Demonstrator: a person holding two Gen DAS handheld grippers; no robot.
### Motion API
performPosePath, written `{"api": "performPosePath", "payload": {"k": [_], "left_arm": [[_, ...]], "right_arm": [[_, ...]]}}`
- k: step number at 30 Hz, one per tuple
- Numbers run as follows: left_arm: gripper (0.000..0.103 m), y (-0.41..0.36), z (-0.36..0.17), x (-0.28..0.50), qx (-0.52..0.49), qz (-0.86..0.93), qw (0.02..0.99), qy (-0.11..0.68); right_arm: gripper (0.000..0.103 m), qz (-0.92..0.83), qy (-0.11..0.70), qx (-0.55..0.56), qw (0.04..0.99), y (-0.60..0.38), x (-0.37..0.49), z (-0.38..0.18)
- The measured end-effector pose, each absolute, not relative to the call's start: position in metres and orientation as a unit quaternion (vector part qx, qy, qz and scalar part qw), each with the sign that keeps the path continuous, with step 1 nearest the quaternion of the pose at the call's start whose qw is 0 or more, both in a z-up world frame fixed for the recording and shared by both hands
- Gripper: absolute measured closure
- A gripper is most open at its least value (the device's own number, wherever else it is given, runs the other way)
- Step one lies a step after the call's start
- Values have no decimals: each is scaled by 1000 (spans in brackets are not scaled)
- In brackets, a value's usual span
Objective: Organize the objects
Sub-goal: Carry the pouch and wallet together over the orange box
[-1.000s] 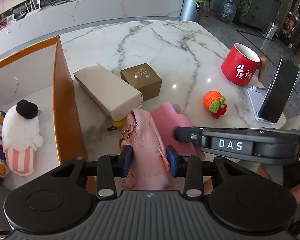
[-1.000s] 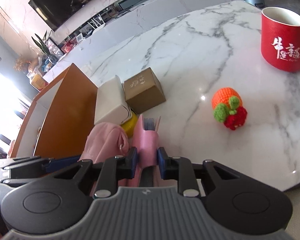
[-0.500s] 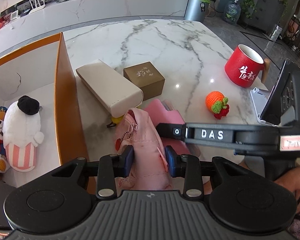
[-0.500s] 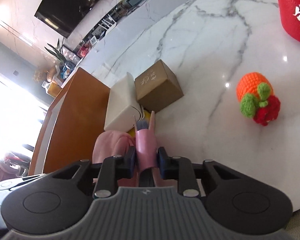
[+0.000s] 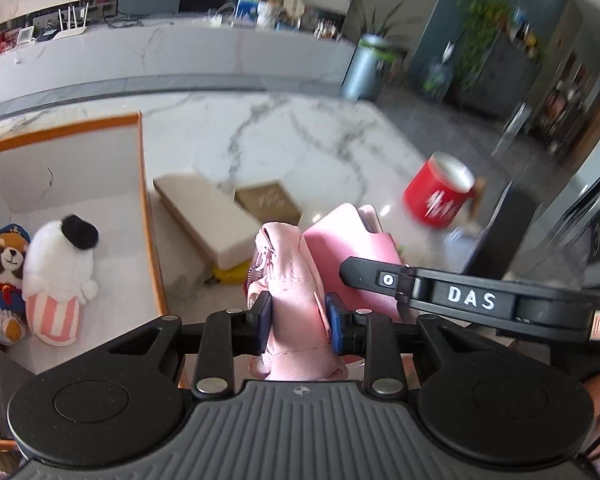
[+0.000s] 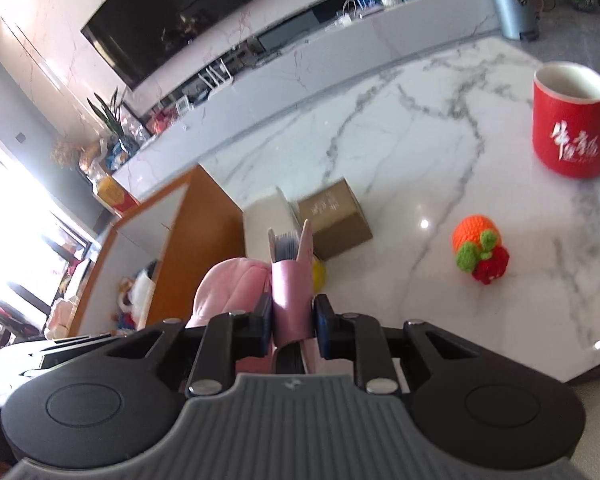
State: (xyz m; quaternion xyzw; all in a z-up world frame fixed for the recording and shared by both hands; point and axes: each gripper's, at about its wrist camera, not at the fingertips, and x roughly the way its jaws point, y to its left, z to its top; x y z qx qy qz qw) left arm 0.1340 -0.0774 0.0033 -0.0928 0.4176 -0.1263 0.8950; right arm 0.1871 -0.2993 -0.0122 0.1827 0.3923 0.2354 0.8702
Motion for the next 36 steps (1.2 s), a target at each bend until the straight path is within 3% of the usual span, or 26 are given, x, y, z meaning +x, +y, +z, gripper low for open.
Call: {"api": "performPosePath", "payload": {"k": [11,25,36], "left_arm": [[70,29,79,92,-161,-97,926,326],[70,105,12,104,-234,-35,880,411],[70,103,-11,106,-181,-14,864,469]], "right_arm": [[80,316,326,194,870,-233,150,73],[80,311,424,118,842,-124,156,22],[80,292,473,101,825,-108,168,-4]]}}
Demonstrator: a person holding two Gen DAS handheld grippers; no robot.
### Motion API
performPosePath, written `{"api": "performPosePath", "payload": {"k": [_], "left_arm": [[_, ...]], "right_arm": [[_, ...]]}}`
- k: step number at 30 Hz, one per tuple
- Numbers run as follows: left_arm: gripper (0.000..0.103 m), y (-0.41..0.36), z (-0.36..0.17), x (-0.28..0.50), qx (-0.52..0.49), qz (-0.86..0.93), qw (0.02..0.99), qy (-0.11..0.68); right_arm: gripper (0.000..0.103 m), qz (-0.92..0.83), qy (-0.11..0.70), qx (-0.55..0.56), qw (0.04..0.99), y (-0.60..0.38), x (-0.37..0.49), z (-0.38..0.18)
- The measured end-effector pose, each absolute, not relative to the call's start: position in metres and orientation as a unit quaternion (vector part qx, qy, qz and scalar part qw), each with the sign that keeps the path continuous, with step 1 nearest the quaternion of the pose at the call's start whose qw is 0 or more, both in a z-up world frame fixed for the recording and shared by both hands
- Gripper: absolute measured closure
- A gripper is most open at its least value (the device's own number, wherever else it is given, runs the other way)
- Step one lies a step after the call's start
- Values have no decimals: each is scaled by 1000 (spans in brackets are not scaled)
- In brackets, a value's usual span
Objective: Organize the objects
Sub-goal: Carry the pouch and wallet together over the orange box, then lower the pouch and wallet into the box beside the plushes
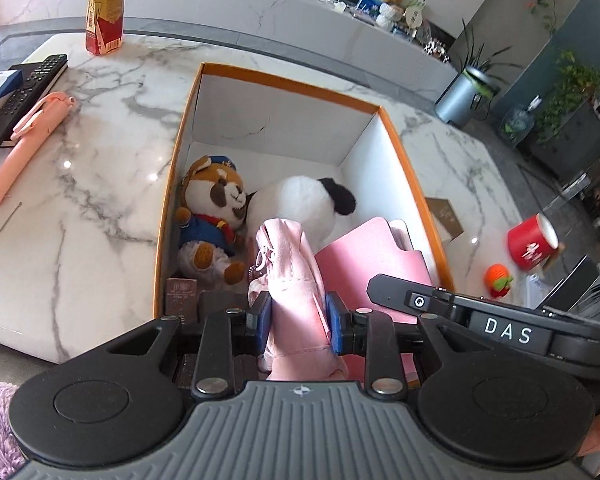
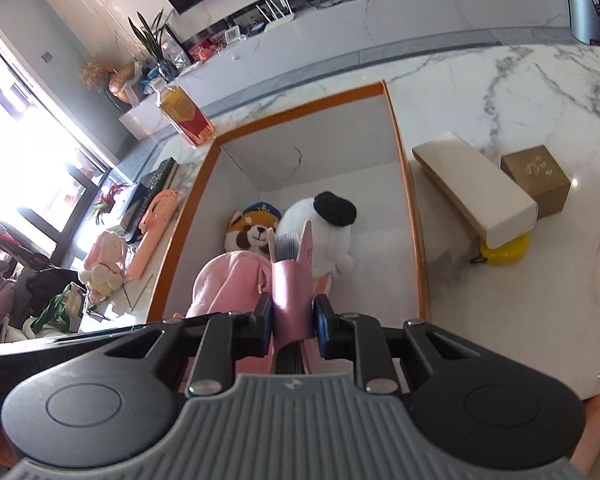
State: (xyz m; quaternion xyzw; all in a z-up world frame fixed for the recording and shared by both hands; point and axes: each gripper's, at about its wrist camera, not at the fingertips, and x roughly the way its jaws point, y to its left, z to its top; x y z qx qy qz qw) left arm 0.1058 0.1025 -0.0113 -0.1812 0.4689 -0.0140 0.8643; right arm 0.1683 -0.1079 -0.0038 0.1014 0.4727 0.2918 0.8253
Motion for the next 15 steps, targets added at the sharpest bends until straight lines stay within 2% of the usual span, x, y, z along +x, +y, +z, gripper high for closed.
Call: {"api": "performPosePath", "payload": {"k": [10,15], "left_arm": [[70,90,-14,108,-118,-10,861,494],[70,94,-15,107,-124,-12,858,498]], "right_arm": [[81,280,518,73,805,-93,176,-22],[81,285,532,55,795,-85,179,-26]]}}
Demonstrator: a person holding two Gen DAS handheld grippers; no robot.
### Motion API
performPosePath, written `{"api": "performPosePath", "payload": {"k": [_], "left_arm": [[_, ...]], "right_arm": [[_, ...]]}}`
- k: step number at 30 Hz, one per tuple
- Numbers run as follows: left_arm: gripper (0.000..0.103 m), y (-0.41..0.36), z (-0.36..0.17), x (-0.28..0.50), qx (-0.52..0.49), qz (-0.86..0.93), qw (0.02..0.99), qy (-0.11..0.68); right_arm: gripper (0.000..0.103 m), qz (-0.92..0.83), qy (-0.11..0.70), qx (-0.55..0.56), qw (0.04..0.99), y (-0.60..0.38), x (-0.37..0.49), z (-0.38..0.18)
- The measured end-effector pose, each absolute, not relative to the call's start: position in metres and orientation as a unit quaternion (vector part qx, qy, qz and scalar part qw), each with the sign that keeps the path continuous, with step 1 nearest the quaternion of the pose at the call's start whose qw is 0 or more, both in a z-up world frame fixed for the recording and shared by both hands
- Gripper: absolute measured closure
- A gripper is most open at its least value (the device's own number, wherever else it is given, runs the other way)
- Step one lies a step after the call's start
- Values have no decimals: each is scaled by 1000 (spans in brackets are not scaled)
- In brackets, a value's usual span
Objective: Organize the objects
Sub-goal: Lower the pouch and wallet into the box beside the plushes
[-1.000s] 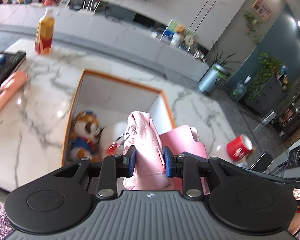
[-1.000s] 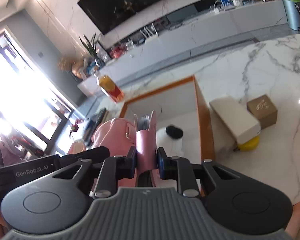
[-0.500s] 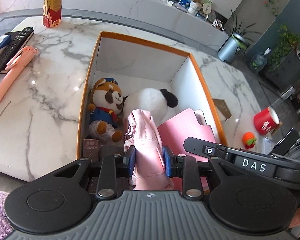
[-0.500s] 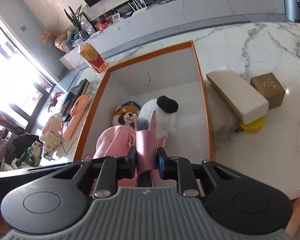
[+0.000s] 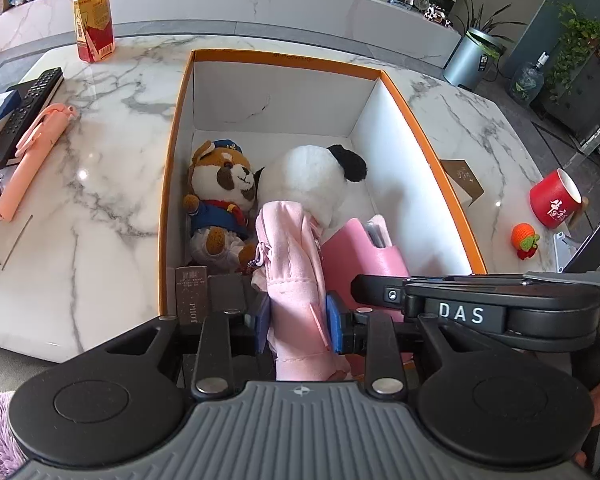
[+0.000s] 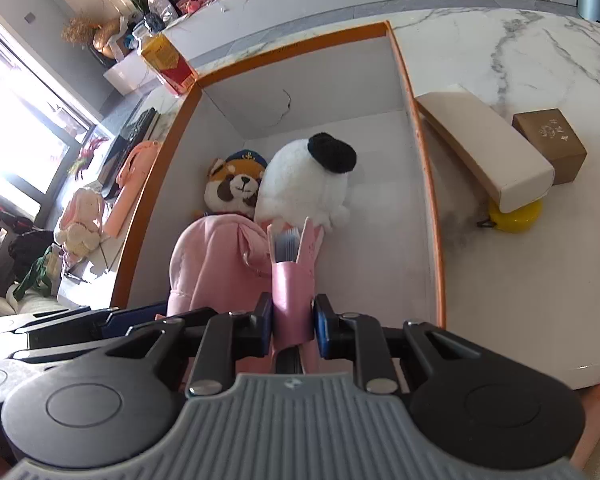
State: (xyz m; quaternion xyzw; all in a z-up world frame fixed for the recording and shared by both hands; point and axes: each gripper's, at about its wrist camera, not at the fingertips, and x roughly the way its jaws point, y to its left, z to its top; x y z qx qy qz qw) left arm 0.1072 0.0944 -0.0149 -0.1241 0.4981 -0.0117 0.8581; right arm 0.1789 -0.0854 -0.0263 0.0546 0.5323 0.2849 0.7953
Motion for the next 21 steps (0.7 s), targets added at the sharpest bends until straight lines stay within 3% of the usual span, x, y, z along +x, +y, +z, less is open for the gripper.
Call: {"api": "performPosePath", "payload": {"k": [13,18,21], "left_arm": [[54,103,-1,101,-129,-35,878,459],[71,98,-7,108,-109,-41,876,469],[73,98,-15,108,-97,-41,874,475]], "right_arm": [[80,290,549,24,784,-68,187,-39],[80,289,556,19,779,-64,188,-43],[79,290,557,16,778,-63,188,-44]]}}
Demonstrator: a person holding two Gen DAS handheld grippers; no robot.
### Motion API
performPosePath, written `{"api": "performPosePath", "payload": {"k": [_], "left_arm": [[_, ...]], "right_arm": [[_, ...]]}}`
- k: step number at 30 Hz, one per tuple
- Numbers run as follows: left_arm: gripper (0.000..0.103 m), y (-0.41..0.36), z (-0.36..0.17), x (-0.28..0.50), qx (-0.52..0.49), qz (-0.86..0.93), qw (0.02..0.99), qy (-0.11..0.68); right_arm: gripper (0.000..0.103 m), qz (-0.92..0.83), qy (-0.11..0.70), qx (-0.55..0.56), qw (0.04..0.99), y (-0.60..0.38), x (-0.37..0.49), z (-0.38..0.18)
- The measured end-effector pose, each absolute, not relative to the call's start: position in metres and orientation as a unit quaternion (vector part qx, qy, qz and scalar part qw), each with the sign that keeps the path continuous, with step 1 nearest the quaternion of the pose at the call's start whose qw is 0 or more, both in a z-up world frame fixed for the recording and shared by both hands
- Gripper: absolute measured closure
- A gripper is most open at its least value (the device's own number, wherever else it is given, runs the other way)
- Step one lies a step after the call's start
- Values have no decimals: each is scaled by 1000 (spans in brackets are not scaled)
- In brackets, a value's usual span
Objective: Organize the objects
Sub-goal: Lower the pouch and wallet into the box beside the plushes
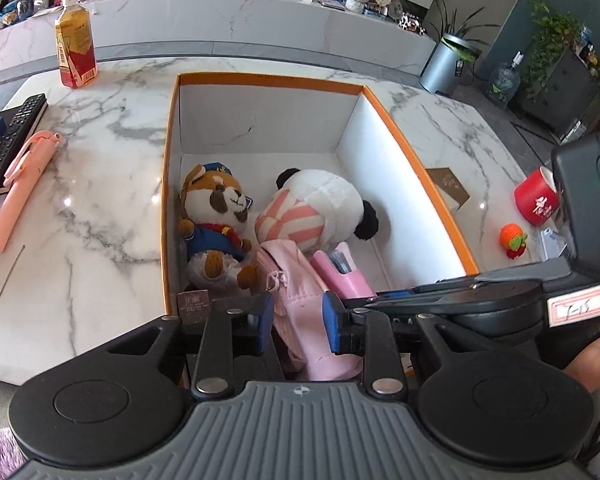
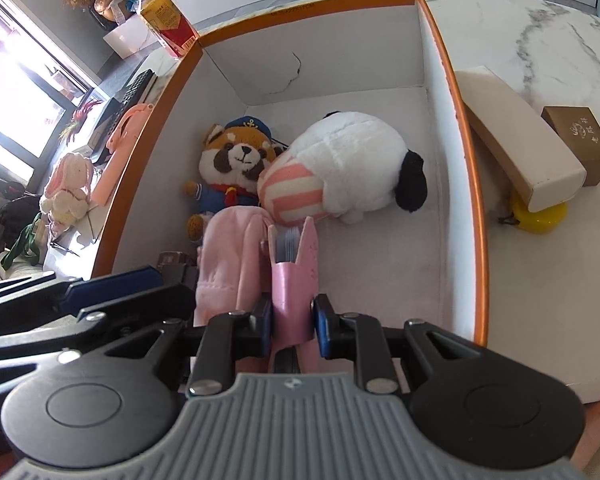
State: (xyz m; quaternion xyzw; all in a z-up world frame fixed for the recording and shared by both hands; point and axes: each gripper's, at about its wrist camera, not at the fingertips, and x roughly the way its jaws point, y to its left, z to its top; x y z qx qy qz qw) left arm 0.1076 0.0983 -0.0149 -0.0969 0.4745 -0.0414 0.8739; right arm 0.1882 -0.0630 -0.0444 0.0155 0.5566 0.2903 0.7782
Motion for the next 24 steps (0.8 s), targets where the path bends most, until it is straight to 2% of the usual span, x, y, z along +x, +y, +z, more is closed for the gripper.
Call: {"api": "performPosePath", "payload": {"k": [5,13,24], "left_arm": [[73,92,-21,104,-34,-19,877,479],[73,90,-15,98,-33,-52,879,473],[63,90,-17,94,-36,-68,877,475]], "right_arm": [[74,291,566,17,771,-61,188,-47],[73,290,560,18,776,-67,181,-40],[70,288,570,29,769,-63,187,-46]]}}
